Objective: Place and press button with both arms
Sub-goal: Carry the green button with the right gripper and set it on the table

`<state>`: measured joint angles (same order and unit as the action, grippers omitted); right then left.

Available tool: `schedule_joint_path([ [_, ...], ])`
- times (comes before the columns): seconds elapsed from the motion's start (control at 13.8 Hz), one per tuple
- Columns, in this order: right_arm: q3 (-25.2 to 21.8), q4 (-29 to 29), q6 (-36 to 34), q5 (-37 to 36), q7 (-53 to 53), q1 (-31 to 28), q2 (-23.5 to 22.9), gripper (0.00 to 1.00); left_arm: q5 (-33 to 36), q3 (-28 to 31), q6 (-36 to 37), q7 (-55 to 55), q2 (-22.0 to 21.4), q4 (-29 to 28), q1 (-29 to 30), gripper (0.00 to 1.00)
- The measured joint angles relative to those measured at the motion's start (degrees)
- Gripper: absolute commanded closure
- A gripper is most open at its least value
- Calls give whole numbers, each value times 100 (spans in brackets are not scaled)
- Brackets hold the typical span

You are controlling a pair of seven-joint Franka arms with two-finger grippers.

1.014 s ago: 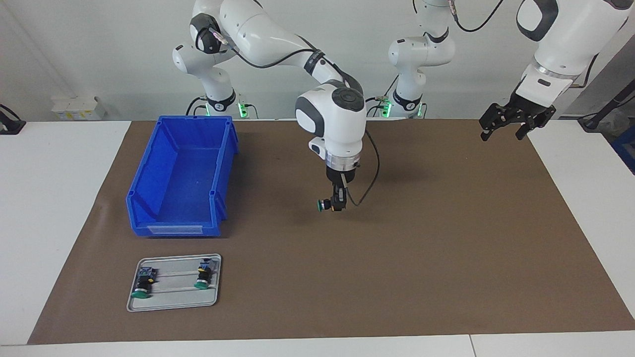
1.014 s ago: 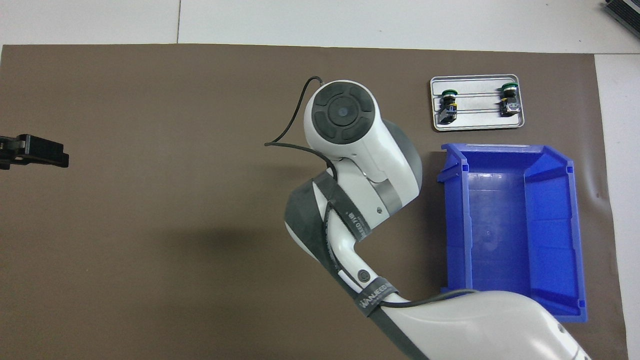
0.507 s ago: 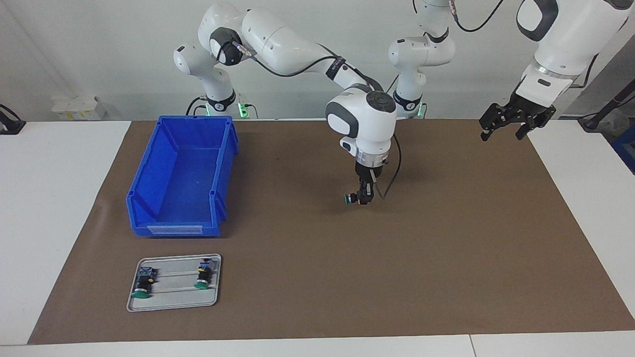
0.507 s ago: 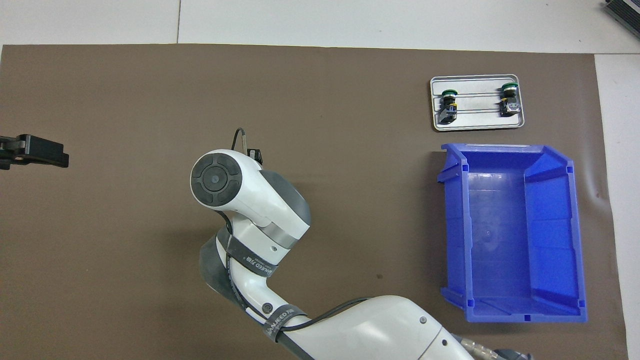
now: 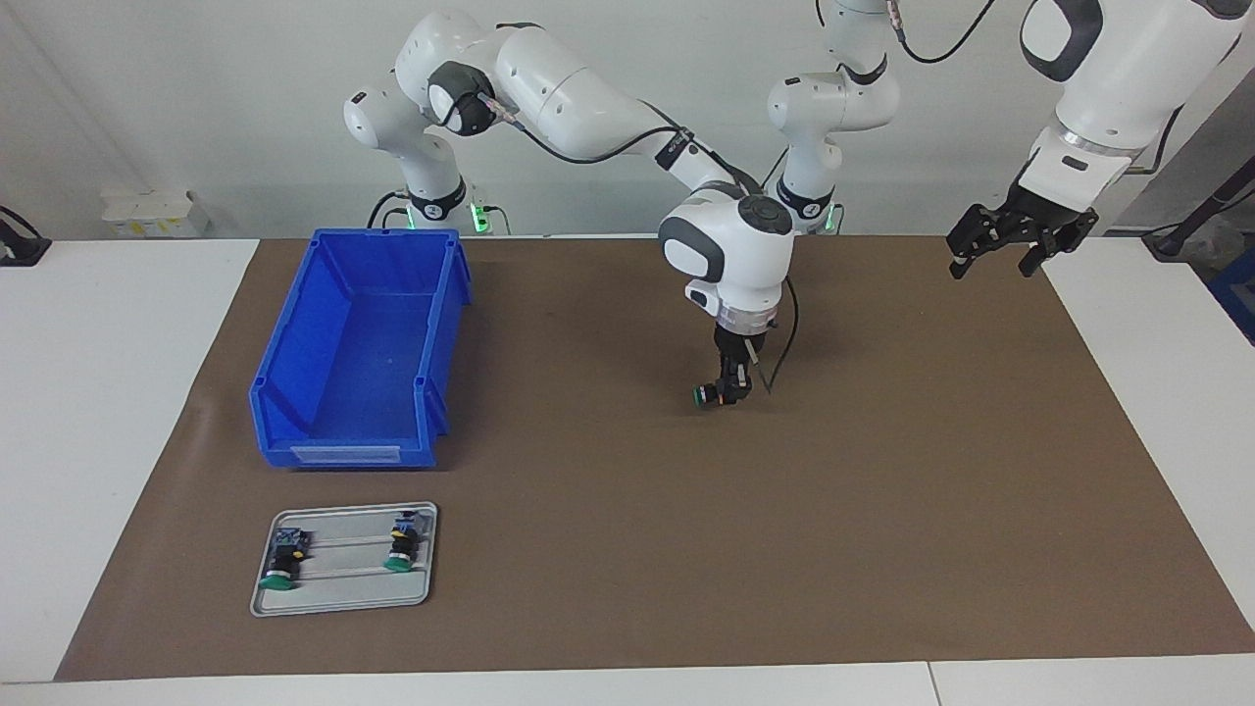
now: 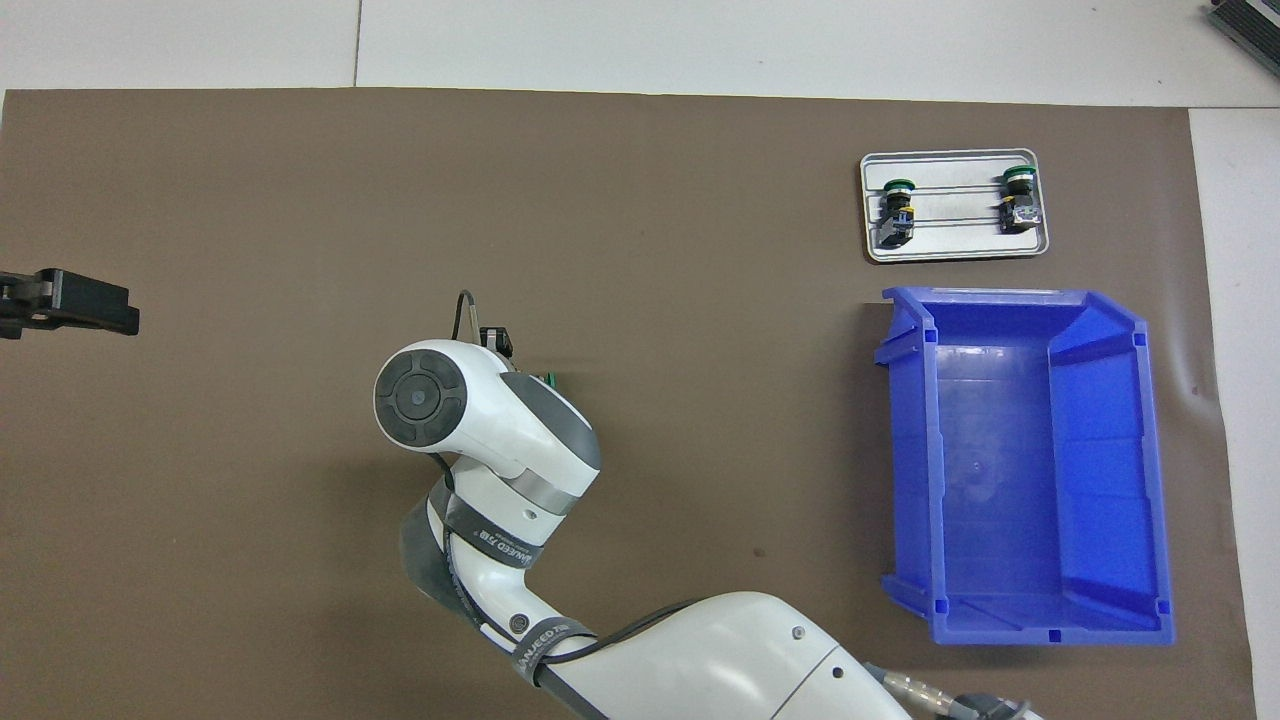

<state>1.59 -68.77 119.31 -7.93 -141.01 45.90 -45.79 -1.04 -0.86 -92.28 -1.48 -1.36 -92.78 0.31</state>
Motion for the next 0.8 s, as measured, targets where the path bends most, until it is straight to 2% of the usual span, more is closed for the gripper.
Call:
schedule_joint_path([
  [0.07,-8,-77,103,-18,0,26,-5,45,0,-20,0,0,0,0,-1,0],
  [0.14,-13,-88,106,-20,0,26,9,31,0,-27,0,2,0,0,-1,0],
  [0.29,-16,-124,106,25,-4,-13,9,17,0,-36,0,3,0,0,-2,0],
  [0.58,-27,-130,116,121,-5,-229,126,11,0,-98,0,2,0,0,-60,0],
  [0.65,-29,-137,115,121,6,-303,217,6,0,-101,0,2,0,-1,-97,0],
  [0.8,-31,-288,105,122,269,-479,519,3,0,-110,-1,3,0,-13,-181,0],
])
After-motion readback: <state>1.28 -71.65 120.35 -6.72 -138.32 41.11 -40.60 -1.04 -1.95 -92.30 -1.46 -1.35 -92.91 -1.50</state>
